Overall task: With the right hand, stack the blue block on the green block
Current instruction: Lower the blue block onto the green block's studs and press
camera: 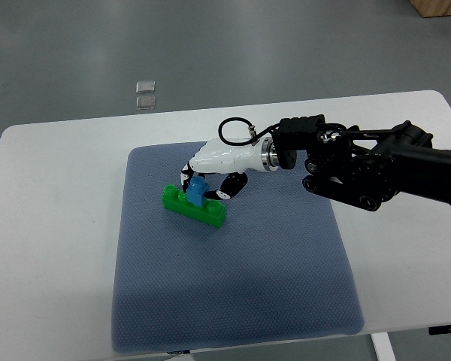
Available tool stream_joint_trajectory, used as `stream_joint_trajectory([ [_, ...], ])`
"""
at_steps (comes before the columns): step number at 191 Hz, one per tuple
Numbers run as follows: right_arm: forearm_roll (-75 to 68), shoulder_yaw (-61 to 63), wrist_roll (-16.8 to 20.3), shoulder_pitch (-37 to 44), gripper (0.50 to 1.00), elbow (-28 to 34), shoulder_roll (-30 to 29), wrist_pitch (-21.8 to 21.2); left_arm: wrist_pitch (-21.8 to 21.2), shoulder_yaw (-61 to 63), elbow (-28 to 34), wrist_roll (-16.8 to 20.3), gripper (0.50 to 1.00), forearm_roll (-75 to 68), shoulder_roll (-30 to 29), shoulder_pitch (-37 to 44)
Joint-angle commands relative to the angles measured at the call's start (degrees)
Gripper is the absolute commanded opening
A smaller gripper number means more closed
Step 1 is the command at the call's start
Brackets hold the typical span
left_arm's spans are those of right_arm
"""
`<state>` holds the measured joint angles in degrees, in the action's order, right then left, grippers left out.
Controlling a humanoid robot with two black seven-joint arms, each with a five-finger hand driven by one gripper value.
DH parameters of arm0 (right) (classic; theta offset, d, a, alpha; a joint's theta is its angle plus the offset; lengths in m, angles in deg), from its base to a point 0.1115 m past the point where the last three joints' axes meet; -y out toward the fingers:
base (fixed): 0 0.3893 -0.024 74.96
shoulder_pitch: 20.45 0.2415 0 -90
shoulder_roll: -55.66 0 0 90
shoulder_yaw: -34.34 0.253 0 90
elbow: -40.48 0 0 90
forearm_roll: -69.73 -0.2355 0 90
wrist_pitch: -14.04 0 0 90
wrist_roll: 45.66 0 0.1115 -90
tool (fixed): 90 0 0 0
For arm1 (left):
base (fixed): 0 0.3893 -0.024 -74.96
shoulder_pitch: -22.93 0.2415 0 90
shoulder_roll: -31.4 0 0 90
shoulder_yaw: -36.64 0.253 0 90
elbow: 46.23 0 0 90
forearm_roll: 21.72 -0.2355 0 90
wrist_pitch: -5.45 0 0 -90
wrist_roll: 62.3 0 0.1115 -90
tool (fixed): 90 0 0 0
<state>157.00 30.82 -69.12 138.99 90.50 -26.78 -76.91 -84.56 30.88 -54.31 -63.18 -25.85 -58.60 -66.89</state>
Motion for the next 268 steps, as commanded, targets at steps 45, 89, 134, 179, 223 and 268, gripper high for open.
stream_joint_trajectory([
  [45,0.0,0.0,0.0,0.0,0.59,0.0,-0.3,0.0,0.0,0.0,0.0,0.0,1.0,0.0,0.0,0.0],
  [89,0.1,-0.1,0.0,0.1,0.59,0.1,-1.3,0.0,0.0,0.0,0.0,0.0,1.0,0.0,0.0,0.0],
  [134,0.3,-0.3,0.1,0.1,0.59,-0.1,-1.3,0.0,0.0,0.0,-0.1,0.0,1.0,0.0,0.0,0.0],
  [179,2.3,-0.4,0.0,-0.4,0.59,-1.3,-1.3,1.0,0.0,0.0,0.0,0.0,1.0,0.0,0.0,0.0],
  [223,2.3,-0.4,0.0,-0.7,0.59,-1.3,-1.4,1.0,0.0,0.0,0.0,0.0,1.0,0.0,0.0,0.0],
  [268,2.2,-0.3,-0.1,-0.7,0.592,-1.2,-2.4,0.9,0.0,0.0,0.0,0.0,1.0,0.0,0.0,0.0],
])
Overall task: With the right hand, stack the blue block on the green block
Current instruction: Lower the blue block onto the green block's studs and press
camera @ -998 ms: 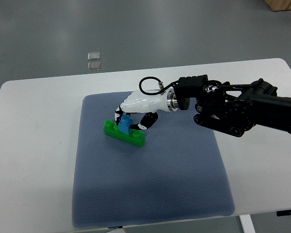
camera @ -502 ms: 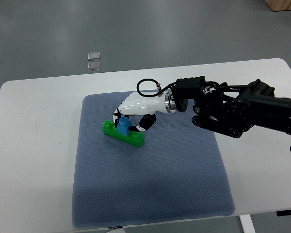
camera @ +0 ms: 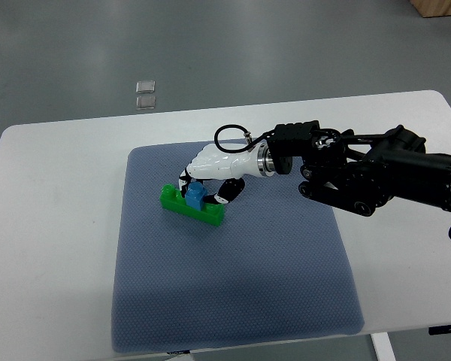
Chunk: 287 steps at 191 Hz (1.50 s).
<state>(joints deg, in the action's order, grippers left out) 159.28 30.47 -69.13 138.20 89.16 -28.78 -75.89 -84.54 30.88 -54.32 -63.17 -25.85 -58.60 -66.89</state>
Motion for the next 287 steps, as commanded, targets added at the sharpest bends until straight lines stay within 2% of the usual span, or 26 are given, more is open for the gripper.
stream_joint_trajectory([
  [1,-0.1,0.0,-0.1,0.1,0.592,0.1,-0.4,-0.1,0.0,0.0,0.0,0.0,1.0,0.0,0.0,0.0],
  [287,0.4,-0.2,0.0,-1.4,0.594,-1.2,-0.5,0.5,0.0,0.0,0.0,0.0,1.0,0.0,0.0,0.0],
])
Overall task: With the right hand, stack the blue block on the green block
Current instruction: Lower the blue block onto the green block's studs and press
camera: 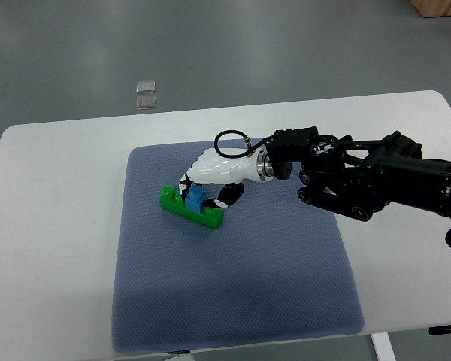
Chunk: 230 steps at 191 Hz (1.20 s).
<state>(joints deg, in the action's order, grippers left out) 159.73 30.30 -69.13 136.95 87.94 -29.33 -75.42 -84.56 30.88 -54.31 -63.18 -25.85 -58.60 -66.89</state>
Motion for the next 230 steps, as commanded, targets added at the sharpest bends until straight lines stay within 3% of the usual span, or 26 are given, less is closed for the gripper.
stream_joint_trajectory([
  [1,0.0,0.0,0.0,-0.2,0.594,0.0,0.0,0.0,0.0,0.0,0.0,0.0,1.0,0.0,0.0,0.0],
  [230,0.1,-0.2,0.0,-0.7,0.609,-1.3,-1.0,0.2,0.0,0.0,0.0,0.0,1.0,0.0,0.0,0.0],
])
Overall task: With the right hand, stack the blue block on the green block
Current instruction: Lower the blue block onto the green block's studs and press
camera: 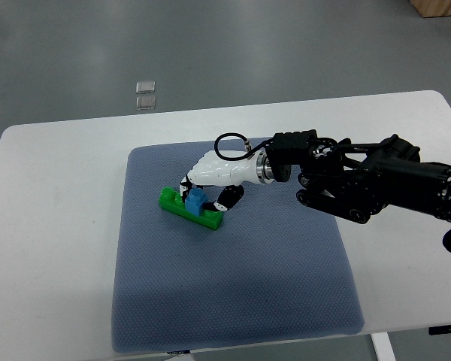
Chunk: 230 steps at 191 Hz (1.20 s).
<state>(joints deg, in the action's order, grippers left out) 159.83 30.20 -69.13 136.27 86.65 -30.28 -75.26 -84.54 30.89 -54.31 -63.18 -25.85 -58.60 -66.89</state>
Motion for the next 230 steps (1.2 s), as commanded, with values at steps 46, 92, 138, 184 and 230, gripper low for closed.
stream_joint_trajectory([
  [46,0.8,0.0,0.1,-0.1,0.609,-0.5,-0.4,0.0,0.0,0.0,0.0,0.0,1.0,0.0,0.0,0.0],
  [92,1.2,0.0,0.2,-0.1,0.609,-1.1,-0.9,0.0,0.0,-0.1,0.0,0.0,1.0,0.0,0.0,0.0],
  [138,1.0,0.5,0.1,0.1,0.793,-1.0,-0.9,0.0,0.0,0.0,0.0,0.0,1.0,0.0,0.0,0.0],
  [184,0.8,0.5,0.1,0.3,0.858,-0.7,-0.6,-0.2,0.0,-0.1,0.0,0.0,1.0,0.0,0.0,0.0],
  [230,0.7,0.5,-0.2,0.4,0.903,-0.5,-0.4,-0.5,0.0,-0.1,0.0,0.0,1.0,0.0,0.0,0.0],
])
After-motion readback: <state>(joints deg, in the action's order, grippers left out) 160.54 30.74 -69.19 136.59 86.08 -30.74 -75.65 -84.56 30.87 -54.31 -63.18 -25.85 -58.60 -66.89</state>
